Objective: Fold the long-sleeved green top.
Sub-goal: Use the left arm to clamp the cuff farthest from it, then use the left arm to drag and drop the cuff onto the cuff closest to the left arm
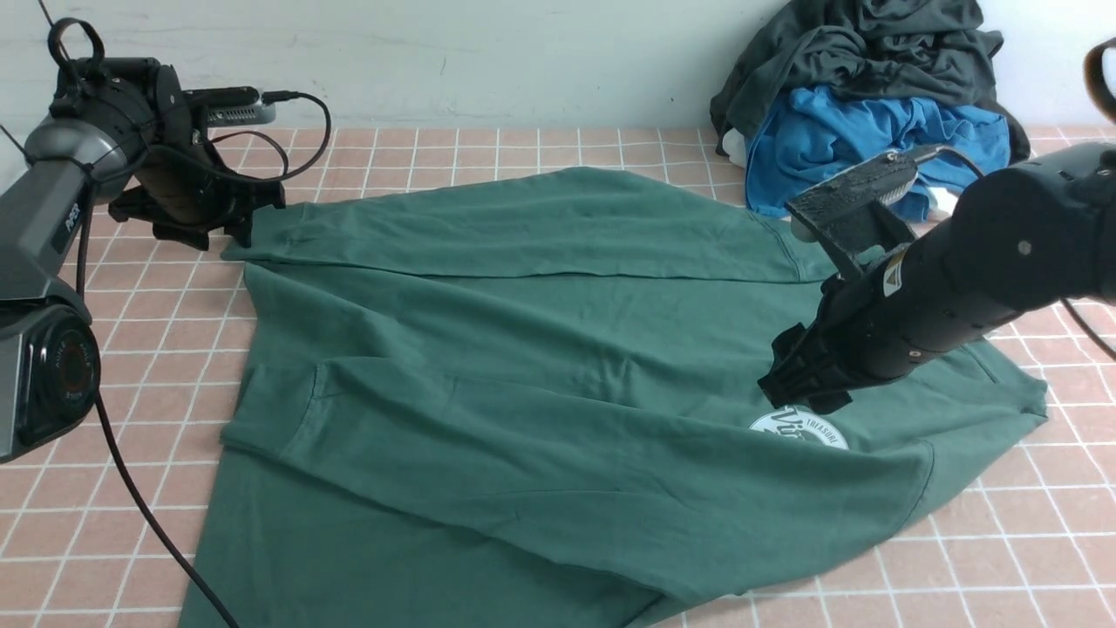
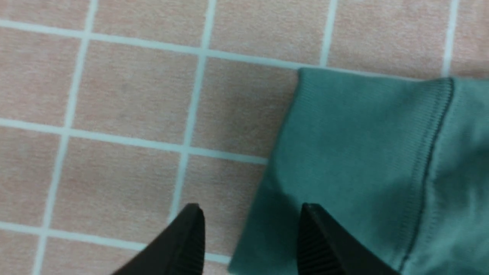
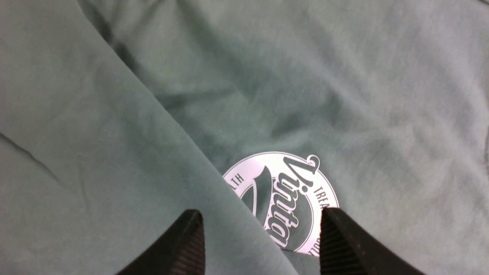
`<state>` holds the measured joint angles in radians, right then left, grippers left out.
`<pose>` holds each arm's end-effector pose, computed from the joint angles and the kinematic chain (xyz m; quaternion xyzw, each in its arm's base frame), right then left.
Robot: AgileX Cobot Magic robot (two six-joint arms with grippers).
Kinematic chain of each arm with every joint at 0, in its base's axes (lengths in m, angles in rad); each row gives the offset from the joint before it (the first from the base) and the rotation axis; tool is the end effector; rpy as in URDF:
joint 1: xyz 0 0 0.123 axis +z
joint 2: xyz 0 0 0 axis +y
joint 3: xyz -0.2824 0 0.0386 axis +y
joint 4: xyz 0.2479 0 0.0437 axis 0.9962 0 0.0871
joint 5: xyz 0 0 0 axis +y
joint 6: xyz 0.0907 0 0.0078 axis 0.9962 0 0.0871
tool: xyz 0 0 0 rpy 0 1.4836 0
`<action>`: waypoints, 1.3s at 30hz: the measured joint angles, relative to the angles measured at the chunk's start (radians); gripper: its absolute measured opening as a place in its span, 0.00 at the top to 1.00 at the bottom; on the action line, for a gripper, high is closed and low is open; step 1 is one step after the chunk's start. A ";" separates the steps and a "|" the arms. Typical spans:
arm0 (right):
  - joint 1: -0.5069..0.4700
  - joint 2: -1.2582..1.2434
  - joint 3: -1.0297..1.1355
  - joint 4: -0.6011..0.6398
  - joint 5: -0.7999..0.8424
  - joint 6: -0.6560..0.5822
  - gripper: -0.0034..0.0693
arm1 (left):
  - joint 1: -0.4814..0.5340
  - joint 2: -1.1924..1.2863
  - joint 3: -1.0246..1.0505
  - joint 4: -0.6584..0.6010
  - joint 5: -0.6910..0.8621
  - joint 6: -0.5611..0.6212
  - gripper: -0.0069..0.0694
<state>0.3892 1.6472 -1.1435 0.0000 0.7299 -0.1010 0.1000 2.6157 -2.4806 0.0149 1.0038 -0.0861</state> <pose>0.3105 0.1273 0.2372 -0.2372 0.9484 0.0302 0.2084 0.5573 0.0571 0.1622 -0.0876 0.9625 0.0089 0.2566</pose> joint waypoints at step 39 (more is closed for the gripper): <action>0.000 -0.063 0.000 0.000 0.044 -0.003 0.42 | -0.060 -0.327 0.039 -0.180 0.230 0.139 0.90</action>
<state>0.3892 1.5844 -1.1435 0.0000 0.7736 -0.1041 0.0396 2.2889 -2.4414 -0.1654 1.2343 0.0530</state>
